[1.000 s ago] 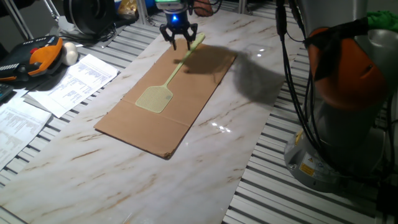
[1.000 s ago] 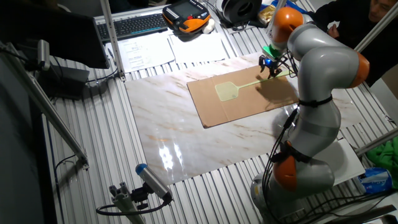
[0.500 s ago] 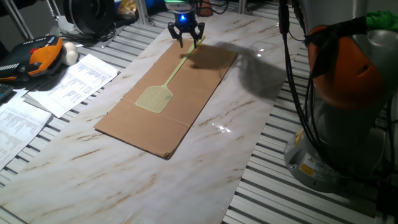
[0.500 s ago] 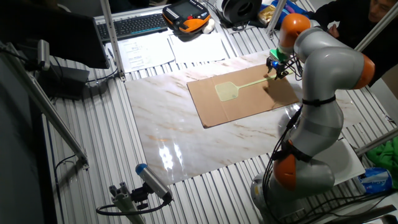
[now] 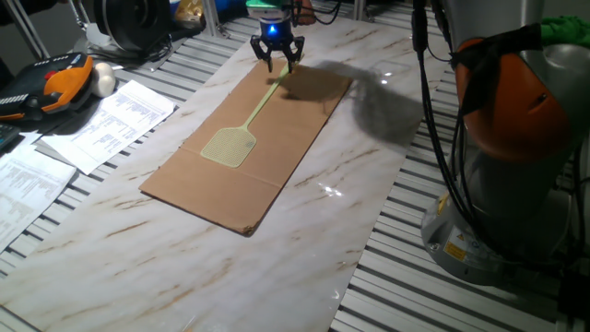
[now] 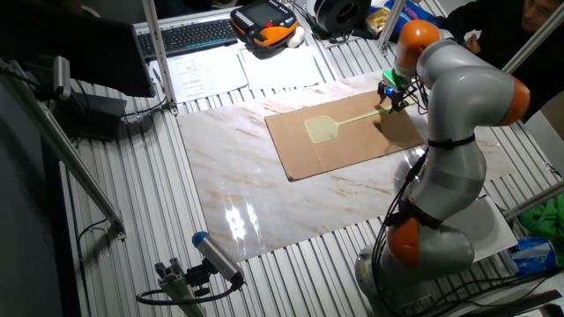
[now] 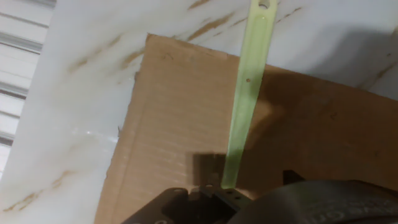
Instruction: Swat with a flyswatter
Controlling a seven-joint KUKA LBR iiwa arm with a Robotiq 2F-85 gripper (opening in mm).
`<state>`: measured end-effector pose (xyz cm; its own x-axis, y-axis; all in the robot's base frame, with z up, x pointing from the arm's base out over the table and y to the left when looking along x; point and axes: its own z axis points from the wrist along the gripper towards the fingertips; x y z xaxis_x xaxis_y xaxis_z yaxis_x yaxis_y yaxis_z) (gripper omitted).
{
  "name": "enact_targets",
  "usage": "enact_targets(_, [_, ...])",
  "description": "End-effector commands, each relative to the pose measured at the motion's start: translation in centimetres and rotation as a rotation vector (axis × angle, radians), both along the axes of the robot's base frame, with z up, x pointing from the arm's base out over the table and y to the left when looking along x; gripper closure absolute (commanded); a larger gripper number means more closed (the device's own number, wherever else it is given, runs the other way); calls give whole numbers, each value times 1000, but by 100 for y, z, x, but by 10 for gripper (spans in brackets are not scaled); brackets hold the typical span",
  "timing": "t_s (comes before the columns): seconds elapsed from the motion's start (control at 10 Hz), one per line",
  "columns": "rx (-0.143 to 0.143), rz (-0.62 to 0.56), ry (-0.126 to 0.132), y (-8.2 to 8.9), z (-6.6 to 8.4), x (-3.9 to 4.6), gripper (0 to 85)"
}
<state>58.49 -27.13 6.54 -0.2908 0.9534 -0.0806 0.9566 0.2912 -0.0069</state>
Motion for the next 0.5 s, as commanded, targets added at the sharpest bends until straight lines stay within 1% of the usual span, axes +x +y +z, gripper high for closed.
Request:
enact_targets(0.0, [6,-2,-1,-8,-45,36,340])
enact_targets(0.1, [13,-4,-7,-24,-100,69,340])
enact_targets(0.2, [14,-5,-12,-41,-140,93,340])
enact_targets(0.4, [12,-5,-12,-69,-186,115,340])
